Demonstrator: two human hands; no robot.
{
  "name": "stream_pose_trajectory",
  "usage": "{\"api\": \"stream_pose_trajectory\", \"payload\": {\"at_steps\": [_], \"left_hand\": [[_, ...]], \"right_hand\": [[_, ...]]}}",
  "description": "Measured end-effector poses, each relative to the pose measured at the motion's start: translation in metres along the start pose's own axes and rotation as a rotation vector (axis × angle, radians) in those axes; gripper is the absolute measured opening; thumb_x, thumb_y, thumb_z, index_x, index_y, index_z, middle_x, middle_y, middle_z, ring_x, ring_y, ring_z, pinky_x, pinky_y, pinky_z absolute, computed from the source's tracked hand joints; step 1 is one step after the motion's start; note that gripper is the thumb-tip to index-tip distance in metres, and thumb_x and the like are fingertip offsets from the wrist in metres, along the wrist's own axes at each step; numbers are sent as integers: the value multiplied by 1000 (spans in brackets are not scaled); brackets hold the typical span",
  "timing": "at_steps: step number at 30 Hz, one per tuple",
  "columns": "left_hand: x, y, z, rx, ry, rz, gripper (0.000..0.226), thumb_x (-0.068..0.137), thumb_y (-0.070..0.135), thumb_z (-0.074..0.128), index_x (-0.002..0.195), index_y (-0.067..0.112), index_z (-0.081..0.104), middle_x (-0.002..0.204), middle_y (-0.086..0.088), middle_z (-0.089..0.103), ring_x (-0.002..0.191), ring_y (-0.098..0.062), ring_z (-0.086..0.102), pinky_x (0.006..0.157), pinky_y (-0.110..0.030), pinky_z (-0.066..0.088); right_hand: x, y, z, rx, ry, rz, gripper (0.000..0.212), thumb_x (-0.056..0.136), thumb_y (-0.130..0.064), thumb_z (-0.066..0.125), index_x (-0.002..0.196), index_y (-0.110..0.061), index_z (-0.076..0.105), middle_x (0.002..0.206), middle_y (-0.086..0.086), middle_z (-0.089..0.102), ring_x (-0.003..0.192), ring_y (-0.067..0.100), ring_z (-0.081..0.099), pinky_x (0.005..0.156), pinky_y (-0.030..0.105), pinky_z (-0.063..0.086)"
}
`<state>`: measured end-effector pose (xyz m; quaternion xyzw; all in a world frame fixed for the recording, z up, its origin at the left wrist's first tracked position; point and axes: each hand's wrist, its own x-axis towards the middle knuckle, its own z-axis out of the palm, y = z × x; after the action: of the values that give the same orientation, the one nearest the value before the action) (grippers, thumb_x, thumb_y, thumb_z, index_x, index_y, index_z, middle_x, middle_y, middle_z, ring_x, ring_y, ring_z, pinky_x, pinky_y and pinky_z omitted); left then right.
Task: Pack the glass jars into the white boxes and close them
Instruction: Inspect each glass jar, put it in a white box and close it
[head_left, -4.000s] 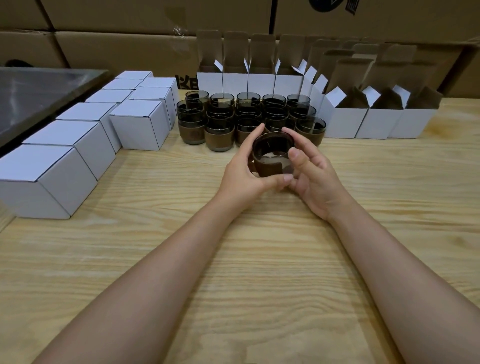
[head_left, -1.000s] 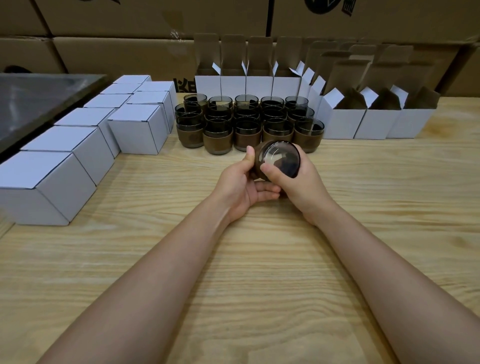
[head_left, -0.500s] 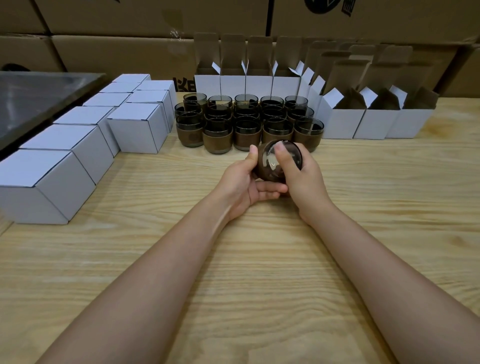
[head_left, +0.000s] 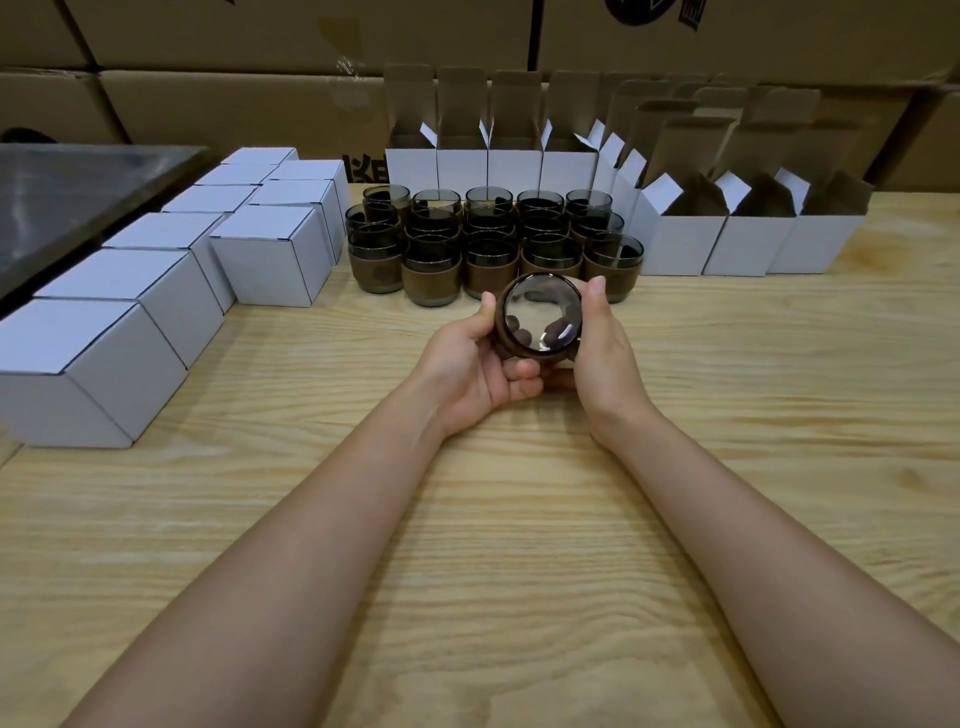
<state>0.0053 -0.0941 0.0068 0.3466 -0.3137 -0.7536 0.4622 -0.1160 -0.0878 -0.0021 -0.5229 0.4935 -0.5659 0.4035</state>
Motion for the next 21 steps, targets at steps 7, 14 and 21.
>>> {"api": "stream_pose_trajectory", "payload": {"at_steps": [7,14,21], "left_hand": [[-1,1,1,-26,10,-10,43,104,39,27,83,11,52,69,-4,57,39,-13,41,48,-20,42],[2,-3,9,26,83,46,52,104,45,23,121,6,54,109,-20,60,50,-15,57,57,-27,39],[2,-4,10,112,54,82,56,102,50,20,128,12,54,112,-10,64,80,-16,61,62,-23,45]], "right_hand": [[-2,0,1,-3,-56,-76,45,97,-52,20,112,-38,59,116,20,62,108,35,58,94,55,48],[-5,-2,-1,-18,-78,-187,39,95,-40,26,125,-34,50,130,4,54,124,19,51,105,49,41],[-6,-3,-4,-59,-79,-282,41,91,-24,27,128,-29,45,122,-6,46,122,4,42,112,33,33]]}}
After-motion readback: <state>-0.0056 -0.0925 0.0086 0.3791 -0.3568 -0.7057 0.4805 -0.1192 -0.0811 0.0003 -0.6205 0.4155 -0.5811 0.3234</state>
